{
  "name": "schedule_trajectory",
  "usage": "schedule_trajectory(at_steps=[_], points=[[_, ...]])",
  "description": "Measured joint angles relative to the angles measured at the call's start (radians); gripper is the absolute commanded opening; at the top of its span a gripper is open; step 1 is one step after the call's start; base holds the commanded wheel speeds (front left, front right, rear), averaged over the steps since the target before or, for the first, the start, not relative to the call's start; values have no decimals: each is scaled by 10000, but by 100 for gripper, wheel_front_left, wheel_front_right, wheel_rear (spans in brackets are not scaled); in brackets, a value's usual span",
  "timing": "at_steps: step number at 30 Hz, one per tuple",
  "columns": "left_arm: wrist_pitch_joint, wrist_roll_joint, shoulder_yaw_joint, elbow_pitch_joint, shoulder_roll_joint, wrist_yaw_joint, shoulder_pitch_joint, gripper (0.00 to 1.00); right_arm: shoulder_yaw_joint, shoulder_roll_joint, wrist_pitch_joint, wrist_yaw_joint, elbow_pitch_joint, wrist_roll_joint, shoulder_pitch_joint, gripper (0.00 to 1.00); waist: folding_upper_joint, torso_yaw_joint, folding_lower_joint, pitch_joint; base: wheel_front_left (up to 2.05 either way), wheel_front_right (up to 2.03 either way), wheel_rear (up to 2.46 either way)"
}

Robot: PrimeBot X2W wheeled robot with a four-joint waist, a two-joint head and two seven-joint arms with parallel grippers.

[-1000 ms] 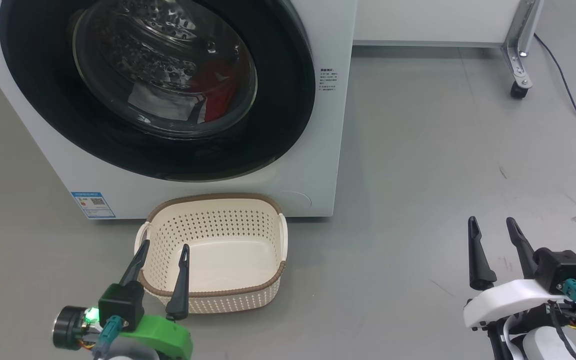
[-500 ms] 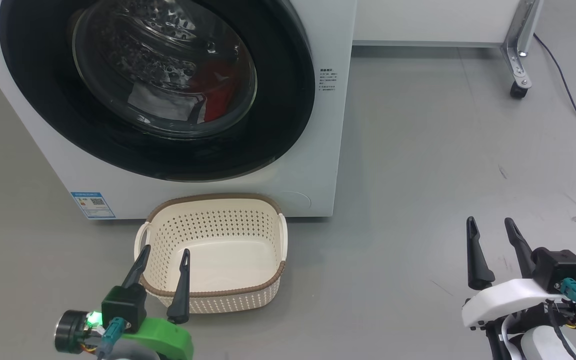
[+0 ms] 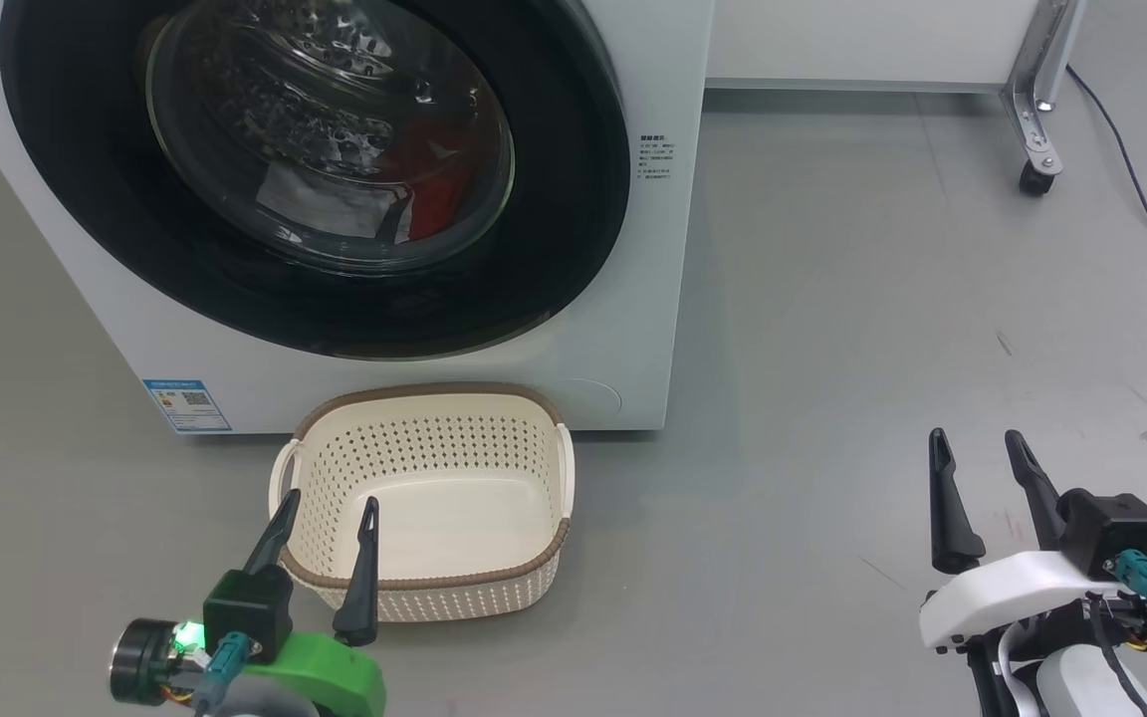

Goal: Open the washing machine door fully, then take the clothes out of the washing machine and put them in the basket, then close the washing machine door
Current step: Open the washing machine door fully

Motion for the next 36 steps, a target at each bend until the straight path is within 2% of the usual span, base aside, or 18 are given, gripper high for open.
schedule_trajectory(at_steps=[5, 6, 7, 8, 18, 29, 36], points=[[0, 0, 0, 19, -15, 0, -5, 100, 0, 0, -12, 0, 17, -29, -9, 100, 0, 22, 0, 3, 0, 0, 0], [0, 0, 0, 25, -17, 0, -6, 100, 0, 0, -12, 0, 23, -63, -9, 58, 0, 28, 0, 3, 0, 0, 0], [0, 0, 0, 27, -17, 0, -6, 100, 2, 0, -12, 0, 23, -79, -10, 35, 0, 33, 0, 6, 0, 0, 0], [0, 0, 0, 29, -17, 0, -7, 100, 6, 0, -12, 0, 25, -79, -10, 0, 0, 40, 0, 10, 0, 0, 0], [0, 44, -75, -8, -25, -13, -166, 100, -121, -67, -10, 48, -113, 23, -446, 0, 0, 151, 0, 342, 0, 0, 0], [0, 174, -307, -115, -46, -130, -595, 100, -1492, 729, 259, 332, -205, 2552, -1088, 0, 0, 491, 0, 993, 0, 0, 0], [0, 173, -385, -272, -61, -217, -1038, 100, -2403, 571, 1037, 541, -219, 3923, -2247, 0, 0, 933, 0, 1657, 0, 0, 0]])
